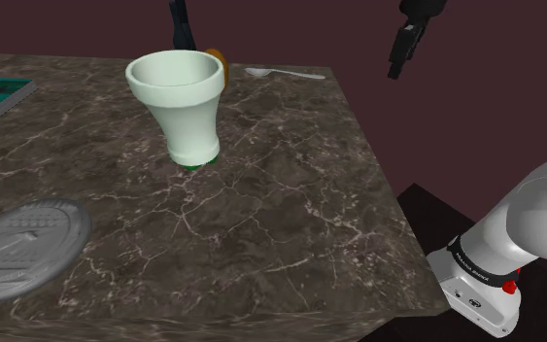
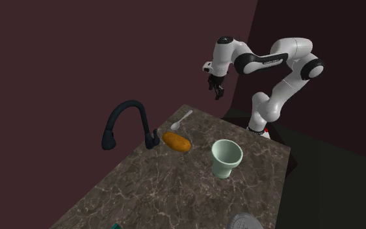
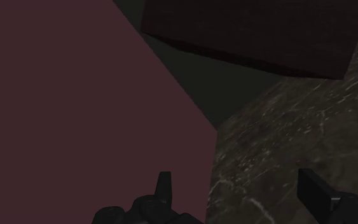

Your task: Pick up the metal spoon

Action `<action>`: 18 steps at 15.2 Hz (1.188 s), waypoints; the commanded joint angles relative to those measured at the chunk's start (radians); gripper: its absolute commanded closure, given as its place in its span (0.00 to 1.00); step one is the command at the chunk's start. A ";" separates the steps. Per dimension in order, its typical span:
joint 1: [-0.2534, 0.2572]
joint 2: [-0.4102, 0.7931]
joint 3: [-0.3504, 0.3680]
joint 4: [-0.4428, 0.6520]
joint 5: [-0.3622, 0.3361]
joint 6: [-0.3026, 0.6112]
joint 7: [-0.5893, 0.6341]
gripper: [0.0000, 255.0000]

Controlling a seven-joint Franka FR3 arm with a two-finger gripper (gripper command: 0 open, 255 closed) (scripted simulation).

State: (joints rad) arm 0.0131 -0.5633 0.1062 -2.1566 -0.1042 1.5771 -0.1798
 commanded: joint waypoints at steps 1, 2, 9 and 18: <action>0.010 0.087 0.013 0.066 -0.007 0.005 -0.022 0.00; 0.015 0.130 0.021 0.106 -0.010 0.001 -0.031 0.00; 0.053 0.432 0.084 0.417 -0.051 -0.067 -0.090 0.00; 0.152 0.849 0.163 0.934 -0.160 -0.253 -0.159 0.00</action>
State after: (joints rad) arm 0.1522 0.2394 0.2630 -1.2872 -0.2504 1.3511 -0.3284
